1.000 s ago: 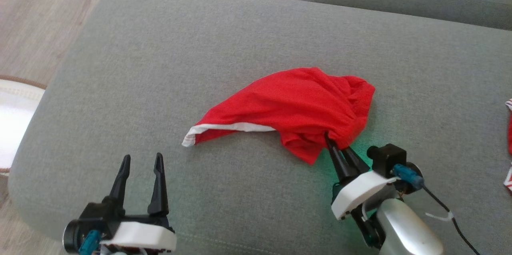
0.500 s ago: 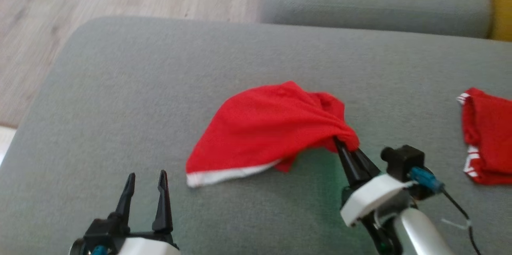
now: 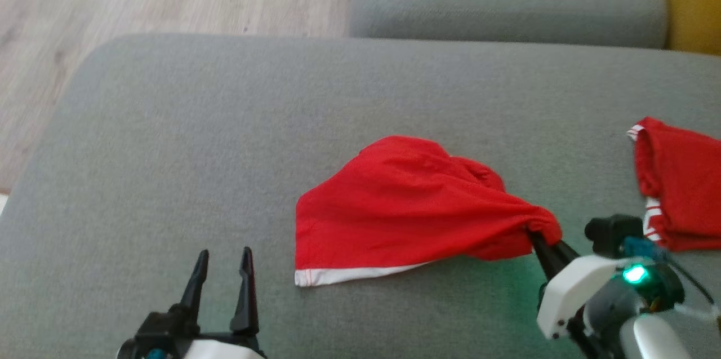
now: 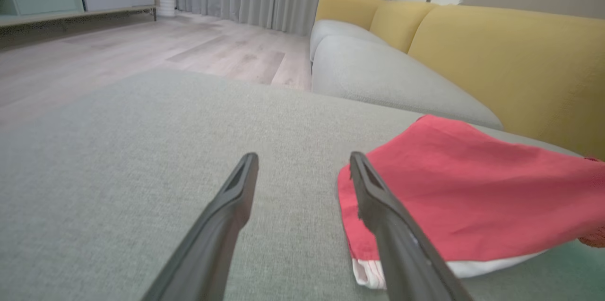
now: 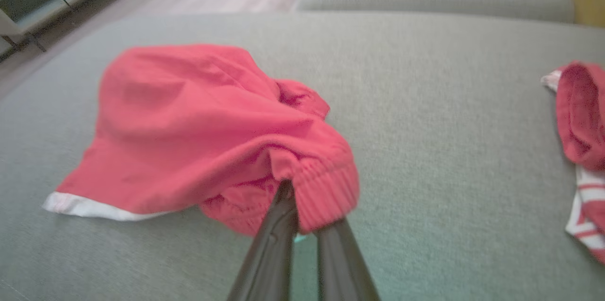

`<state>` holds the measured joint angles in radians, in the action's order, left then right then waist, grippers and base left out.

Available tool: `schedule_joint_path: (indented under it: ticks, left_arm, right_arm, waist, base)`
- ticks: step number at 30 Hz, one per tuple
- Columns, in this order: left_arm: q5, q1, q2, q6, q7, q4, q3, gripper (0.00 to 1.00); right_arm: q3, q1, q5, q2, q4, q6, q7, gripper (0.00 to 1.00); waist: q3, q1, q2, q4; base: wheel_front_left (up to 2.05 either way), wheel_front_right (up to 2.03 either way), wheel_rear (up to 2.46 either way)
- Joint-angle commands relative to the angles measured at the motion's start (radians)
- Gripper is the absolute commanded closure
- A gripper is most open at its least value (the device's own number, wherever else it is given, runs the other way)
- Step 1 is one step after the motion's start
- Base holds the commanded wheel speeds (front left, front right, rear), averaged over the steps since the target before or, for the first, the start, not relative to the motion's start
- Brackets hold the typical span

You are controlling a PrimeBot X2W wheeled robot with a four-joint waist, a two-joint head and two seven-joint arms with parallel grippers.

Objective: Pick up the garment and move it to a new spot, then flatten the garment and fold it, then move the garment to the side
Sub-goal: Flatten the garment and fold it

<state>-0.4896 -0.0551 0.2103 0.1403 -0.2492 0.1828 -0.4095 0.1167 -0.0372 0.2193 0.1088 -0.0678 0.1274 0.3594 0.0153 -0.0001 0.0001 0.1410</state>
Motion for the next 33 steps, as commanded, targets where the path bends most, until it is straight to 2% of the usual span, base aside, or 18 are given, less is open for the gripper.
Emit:
schedule_joint_path:
  ticks: [1,8,13,16,23,33]
  left_arm:
    - [0.015,0.053,-0.001,-0.006,-0.012,-0.024,0.027,0.0]
    - [0.026,0.082,-0.011,-0.019,-0.012,-0.01,0.021,0.0]
    - [0.035,0.098,-0.024,-0.031,-0.012,0.004,0.008,0.0]
    - [0.04,0.104,-0.032,-0.035,-0.012,0.012,0.004,0.0]
    - [0.047,0.103,-0.034,-0.042,-0.012,0.023,0.005,0.0]
    - [0.035,0.07,-0.046,-0.061,-0.005,0.043,-0.025,0.0]
  right_arm:
    - [0.009,0.081,0.005,0.025,0.008,0.003,0.004,1.0]
    - [-0.015,0.198,0.025,0.078,-0.17,0.003,0.001,1.0]
    - [-0.014,0.269,0.03,0.105,-0.291,0.003,-0.04,1.0]
    - [-0.01,0.287,0.033,0.108,-0.334,0.003,-0.094,0.0]
    - [0.026,0.264,0.06,0.107,-0.354,0.003,-0.177,0.0]
    - [0.0,0.145,0.073,0.087,-0.252,0.003,-0.222,0.0]
  waist:
    - [0.029,0.0001,-0.0001,0.022]
    - [0.089,0.0001,-0.0001,0.052]
    - [0.11,0.0001,-0.0001,0.047]
    - [0.11,0.0001,-0.0001,0.031]
    - [0.082,0.0001,-0.0001,-0.023]
    - [0.035,0.0001,-0.0001,-0.079]
  base:
    - [0.0,0.0,0.0]
    - [0.0,0.0,0.0]
    - [0.0,0.0,0.0]
    - [0.0,0.0,0.0]
    - [0.0,0.0,0.0]
    - [0.0,0.0,0.0]
